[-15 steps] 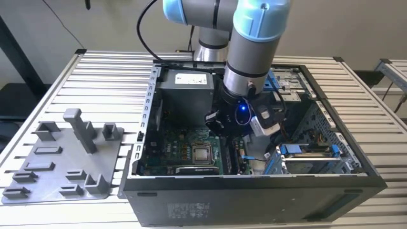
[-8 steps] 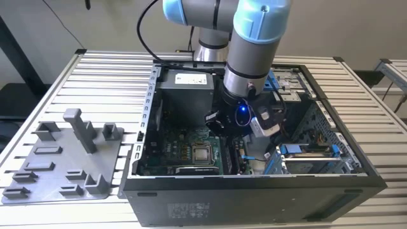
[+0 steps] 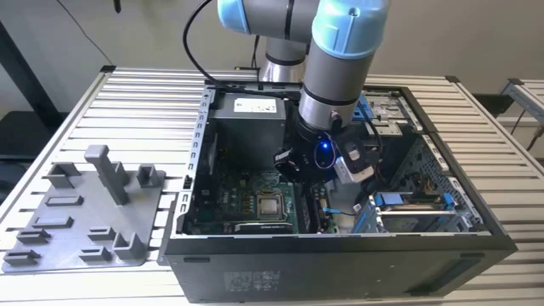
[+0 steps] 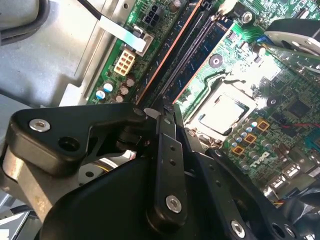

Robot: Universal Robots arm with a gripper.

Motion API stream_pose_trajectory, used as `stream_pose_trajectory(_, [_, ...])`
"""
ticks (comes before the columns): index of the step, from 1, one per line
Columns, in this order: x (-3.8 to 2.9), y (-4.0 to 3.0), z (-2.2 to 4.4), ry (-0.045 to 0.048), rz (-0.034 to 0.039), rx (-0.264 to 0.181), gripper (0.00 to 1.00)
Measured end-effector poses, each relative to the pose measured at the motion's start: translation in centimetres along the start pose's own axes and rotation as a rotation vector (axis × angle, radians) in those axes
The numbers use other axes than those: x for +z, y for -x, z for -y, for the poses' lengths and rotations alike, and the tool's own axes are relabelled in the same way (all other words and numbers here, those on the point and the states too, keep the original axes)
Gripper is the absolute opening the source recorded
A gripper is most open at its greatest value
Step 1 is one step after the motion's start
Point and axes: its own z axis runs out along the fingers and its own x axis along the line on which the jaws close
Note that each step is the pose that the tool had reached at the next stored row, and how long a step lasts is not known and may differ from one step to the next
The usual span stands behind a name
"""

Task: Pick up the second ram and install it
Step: 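Insert the second ram into the second slot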

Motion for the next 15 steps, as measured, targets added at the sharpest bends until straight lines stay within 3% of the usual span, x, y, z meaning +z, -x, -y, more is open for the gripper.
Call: stream_pose_trajectory(15, [0.55, 0.01, 0.05, -0.0001, -0.0001, 0.0, 0.13])
